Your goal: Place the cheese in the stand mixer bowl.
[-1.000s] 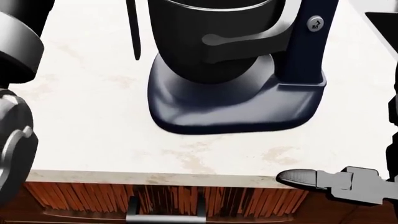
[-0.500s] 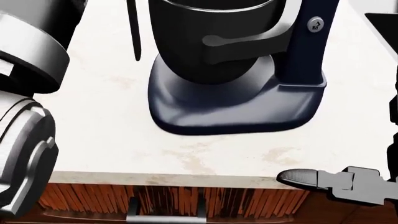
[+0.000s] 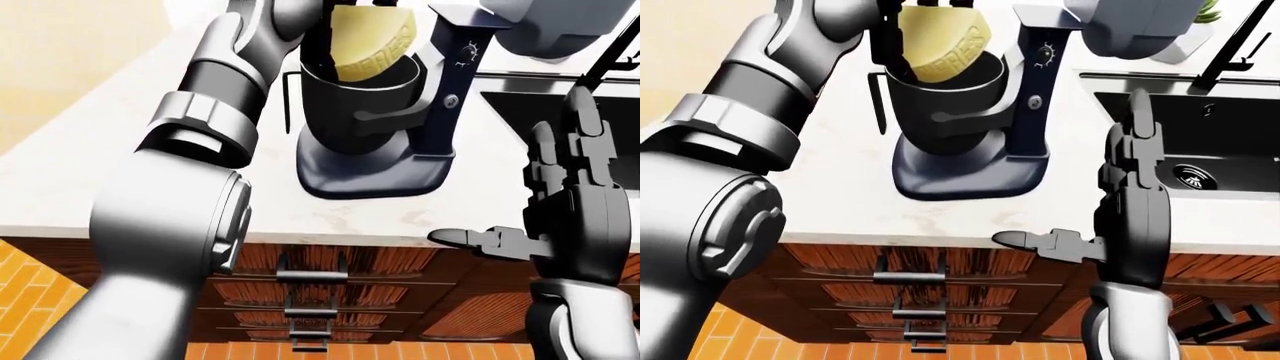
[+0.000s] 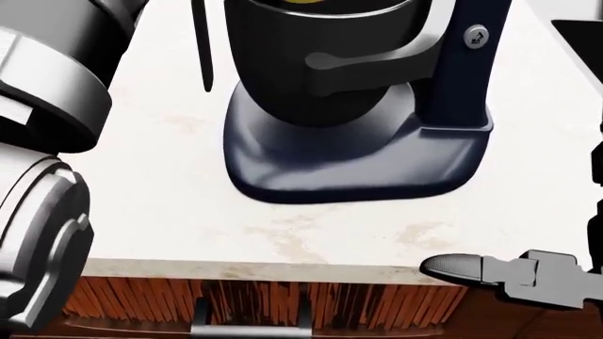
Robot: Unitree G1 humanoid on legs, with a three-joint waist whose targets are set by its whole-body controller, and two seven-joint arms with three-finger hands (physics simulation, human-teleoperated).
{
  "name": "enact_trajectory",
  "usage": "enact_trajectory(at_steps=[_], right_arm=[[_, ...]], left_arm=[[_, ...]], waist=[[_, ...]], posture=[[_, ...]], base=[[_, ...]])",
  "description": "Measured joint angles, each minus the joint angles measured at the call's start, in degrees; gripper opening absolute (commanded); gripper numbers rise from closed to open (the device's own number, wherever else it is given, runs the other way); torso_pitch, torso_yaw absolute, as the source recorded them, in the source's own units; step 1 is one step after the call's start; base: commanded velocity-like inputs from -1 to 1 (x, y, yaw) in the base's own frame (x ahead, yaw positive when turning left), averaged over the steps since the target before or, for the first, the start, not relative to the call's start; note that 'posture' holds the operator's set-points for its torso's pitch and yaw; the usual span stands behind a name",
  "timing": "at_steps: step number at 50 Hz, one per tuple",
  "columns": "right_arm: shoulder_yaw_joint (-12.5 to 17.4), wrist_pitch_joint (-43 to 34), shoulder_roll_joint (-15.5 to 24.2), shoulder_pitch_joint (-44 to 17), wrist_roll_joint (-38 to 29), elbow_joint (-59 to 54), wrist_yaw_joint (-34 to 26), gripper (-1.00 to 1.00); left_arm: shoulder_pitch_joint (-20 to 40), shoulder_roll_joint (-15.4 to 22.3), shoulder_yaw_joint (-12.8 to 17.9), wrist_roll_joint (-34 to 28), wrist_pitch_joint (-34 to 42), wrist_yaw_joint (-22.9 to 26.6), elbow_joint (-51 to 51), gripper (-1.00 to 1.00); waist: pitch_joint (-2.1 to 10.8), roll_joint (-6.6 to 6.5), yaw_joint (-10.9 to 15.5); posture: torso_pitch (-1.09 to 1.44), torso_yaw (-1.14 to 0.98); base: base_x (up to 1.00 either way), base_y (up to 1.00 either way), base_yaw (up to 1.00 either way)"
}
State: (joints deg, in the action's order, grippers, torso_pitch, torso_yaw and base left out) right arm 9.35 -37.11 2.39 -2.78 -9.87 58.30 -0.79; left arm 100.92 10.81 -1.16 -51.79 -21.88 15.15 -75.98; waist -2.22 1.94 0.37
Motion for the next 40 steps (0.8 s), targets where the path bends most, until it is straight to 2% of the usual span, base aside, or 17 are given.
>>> enact_trajectory(at_steps=[27, 40], right_arm=[[-0.1, -0.1, 0.1, -0.1, 0.4, 0.0, 0.1, 1.00], [-0.3, -0.1, 0.1, -0.3, 0.2, 0.0, 0.1, 1.00]], left_arm=[[1.9, -0.6, 1.3, 0.4, 2.9, -5.7, -1.4, -1.00], [2.5, -0.7, 1.3, 0.4, 3.9, -6.6, -1.8, -1.00]], waist=[[0.05, 0.02, 0.0], [0.05, -0.03, 0.0]], posture=[[0.00, 0.00], [0.00, 0.00]], base=[[0.00, 0.00, 0.00], [0.00, 0.00, 0.00]])
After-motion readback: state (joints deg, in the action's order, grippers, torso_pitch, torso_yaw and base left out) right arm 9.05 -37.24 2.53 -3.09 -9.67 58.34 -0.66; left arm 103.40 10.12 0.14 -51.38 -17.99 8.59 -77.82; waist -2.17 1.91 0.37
